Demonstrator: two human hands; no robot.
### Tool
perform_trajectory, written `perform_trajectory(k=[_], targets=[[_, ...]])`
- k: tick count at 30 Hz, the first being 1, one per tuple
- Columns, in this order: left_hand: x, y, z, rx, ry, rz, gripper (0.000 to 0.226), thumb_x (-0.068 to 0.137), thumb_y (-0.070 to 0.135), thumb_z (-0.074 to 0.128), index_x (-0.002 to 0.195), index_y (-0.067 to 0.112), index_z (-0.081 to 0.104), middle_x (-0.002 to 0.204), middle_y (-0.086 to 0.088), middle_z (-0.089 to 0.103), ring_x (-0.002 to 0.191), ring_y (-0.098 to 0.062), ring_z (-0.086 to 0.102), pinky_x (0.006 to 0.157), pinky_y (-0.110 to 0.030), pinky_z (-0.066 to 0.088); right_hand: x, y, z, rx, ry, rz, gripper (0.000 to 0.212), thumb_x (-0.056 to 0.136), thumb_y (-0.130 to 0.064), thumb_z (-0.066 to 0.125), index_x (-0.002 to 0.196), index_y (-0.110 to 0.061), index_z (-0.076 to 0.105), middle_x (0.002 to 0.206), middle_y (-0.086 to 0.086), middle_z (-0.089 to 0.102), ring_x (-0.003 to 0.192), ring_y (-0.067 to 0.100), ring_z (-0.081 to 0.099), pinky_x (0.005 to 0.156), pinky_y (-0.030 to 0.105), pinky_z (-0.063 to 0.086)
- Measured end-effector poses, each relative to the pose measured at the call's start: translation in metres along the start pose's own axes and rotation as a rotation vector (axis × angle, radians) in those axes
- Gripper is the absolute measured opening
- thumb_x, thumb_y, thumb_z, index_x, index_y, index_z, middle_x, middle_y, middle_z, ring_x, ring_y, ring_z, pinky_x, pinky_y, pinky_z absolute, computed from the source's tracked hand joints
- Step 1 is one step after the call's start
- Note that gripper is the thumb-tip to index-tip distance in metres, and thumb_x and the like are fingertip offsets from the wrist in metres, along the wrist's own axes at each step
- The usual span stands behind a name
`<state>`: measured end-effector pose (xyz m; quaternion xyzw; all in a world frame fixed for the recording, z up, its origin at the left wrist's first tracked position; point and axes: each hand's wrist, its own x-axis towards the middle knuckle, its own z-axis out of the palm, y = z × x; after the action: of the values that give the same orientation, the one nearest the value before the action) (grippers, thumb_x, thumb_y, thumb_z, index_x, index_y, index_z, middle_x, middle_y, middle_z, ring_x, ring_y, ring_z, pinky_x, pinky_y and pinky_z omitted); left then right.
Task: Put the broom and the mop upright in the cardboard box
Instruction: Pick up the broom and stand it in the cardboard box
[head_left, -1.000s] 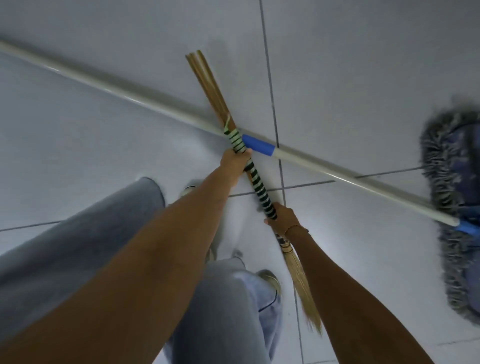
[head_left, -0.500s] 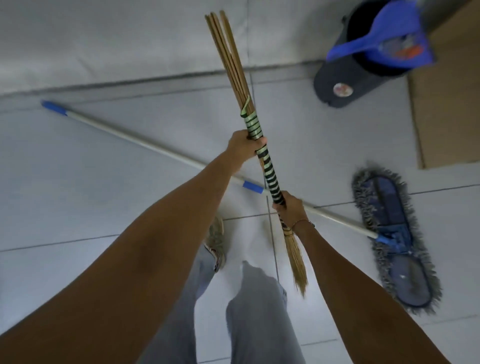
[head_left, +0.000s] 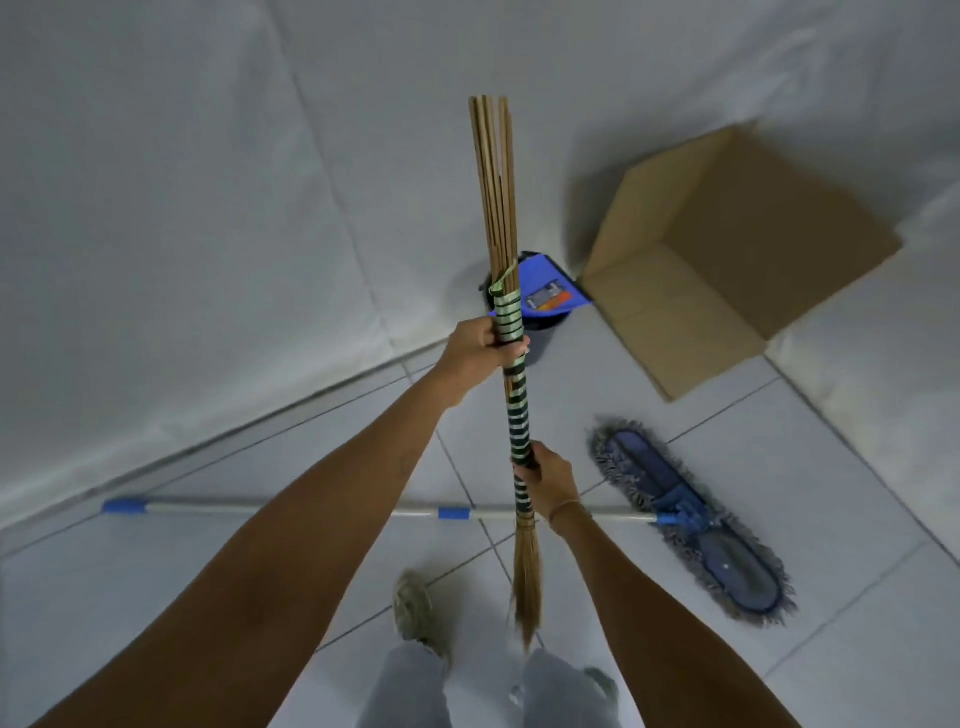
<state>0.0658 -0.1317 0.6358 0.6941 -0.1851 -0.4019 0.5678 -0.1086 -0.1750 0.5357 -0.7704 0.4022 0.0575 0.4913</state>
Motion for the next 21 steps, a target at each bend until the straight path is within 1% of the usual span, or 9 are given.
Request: perform_trajectory(k=[2, 4, 5, 7, 8, 10, 14, 18, 21], targets=[[-0.005, 0.013, 0.040, 0.021, -0.031, 0.002, 0.030, 0.083, -0.004, 0.064, 0.113, -0.007, 0.059, 0.119, -0.028, 0.064, 0.105, -0.032, 0.065, 0.095, -0.042, 0.052, -0.013, 0.018, -0.034, -0.008, 0.045, 0.000, 0.023, 0.084, -0.008, 0.058, 0.107, -0.005, 0.060, 0.101, 0.019, 0.069, 0.095, 0.031, 0.062, 0.077, 0.029, 0.044], [-0.013, 0.024, 0.092, 0.031, -0.072, 0.023, 0.034, 0.083, -0.004, 0.063, 0.117, -0.009, 0.056, 0.119, -0.027, 0.064, 0.103, -0.030, 0.064, 0.098, -0.043, 0.051, -0.028, 0.044, -0.074, 0.011, 0.079, 0.005, 0.024, 0.085, -0.007, 0.058, 0.108, -0.004, 0.059, 0.104, 0.020, 0.068, 0.098, 0.032, 0.061, 0.082, 0.036, 0.049], [-0.017, 0.029, 0.118, 0.032, -0.090, 0.046, 0.035, 0.083, -0.004, 0.063, 0.118, -0.009, 0.055, 0.116, -0.023, 0.065, 0.097, -0.023, 0.065, 0.096, -0.038, 0.053, -0.037, 0.057, -0.094, 0.017, 0.098, 0.001, 0.024, 0.085, -0.007, 0.057, 0.109, -0.003, 0.059, 0.105, 0.020, 0.067, 0.100, 0.033, 0.061, 0.086, 0.041, 0.050], [-0.022, 0.037, 0.163, 0.036, -0.136, 0.092, 0.030, 0.083, -0.004, 0.064, 0.112, -0.005, 0.058, 0.105, -0.014, 0.067, 0.083, -0.007, 0.067, 0.085, -0.023, 0.056, -0.054, 0.081, -0.131, 0.036, 0.135, 0.007, 0.025, 0.085, -0.006, 0.057, 0.110, -0.004, 0.059, 0.107, 0.019, 0.067, 0.102, 0.032, 0.060, 0.091, 0.044, 0.050], [-0.025, 0.041, 0.180, 0.031, -0.158, 0.111, 0.025, 0.082, -0.003, 0.065, 0.107, -0.001, 0.060, 0.101, -0.010, 0.067, 0.078, -0.001, 0.068, 0.079, -0.017, 0.056, -0.061, 0.090, -0.143, 0.052, 0.144, 0.011, 0.026, 0.085, -0.006, 0.057, 0.110, -0.004, 0.059, 0.108, 0.018, 0.067, 0.103, 0.031, 0.060, 0.093, 0.043, 0.049], [-0.028, 0.046, 0.227, 0.000, -0.185, 0.128, 0.025, 0.081, -0.002, 0.066, 0.104, 0.004, 0.061, 0.103, -0.009, 0.067, 0.075, 0.004, 0.069, 0.075, -0.012, 0.056, -0.074, 0.117, -0.180, 0.064, 0.153, 0.006, 0.026, 0.086, -0.005, 0.058, 0.111, -0.003, 0.060, 0.110, 0.017, 0.067, 0.105, 0.029, 0.060, 0.093, 0.039, 0.047], [-0.023, 0.054, 0.291, -0.046, -0.188, 0.151, 0.028, 0.081, -0.003, 0.066, 0.108, 0.004, 0.060, 0.113, -0.017, 0.066, 0.088, -0.006, 0.068, 0.084, -0.019, 0.057, -0.082, 0.150, -0.243, -0.006, 0.179, -0.019, 0.026, 0.086, -0.006, 0.058, 0.112, -0.004, 0.058, 0.107, 0.019, 0.068, 0.102, 0.030, 0.060, 0.079, 0.026, 0.041], [-0.005, 0.071, 0.332, -0.070, -0.172, 0.179, 0.028, 0.081, -0.003, 0.066, 0.107, 0.005, 0.060, 0.116, -0.021, 0.066, 0.099, -0.021, 0.066, 0.094, -0.029, 0.054, -0.065, 0.161, -0.292, -0.050, 0.200, -0.047, 0.027, 0.084, -0.006, 0.060, 0.111, -0.005, 0.059, 0.106, 0.018, 0.069, 0.101, 0.032, 0.061, 0.087, 0.037, 0.048], [0.023, 0.082, 0.359, -0.076, -0.174, 0.191, 0.034, 0.081, -0.003, 0.066, 0.114, 0.000, 0.059, 0.116, -0.020, 0.067, 0.100, -0.021, 0.066, 0.098, -0.032, 0.052, -0.039, 0.170, -0.323, -0.068, 0.204, -0.064, 0.028, 0.082, -0.007, 0.062, 0.111, -0.005, 0.059, 0.105, 0.017, 0.070, 0.101, 0.031, 0.062, 0.090, 0.038, 0.050]])
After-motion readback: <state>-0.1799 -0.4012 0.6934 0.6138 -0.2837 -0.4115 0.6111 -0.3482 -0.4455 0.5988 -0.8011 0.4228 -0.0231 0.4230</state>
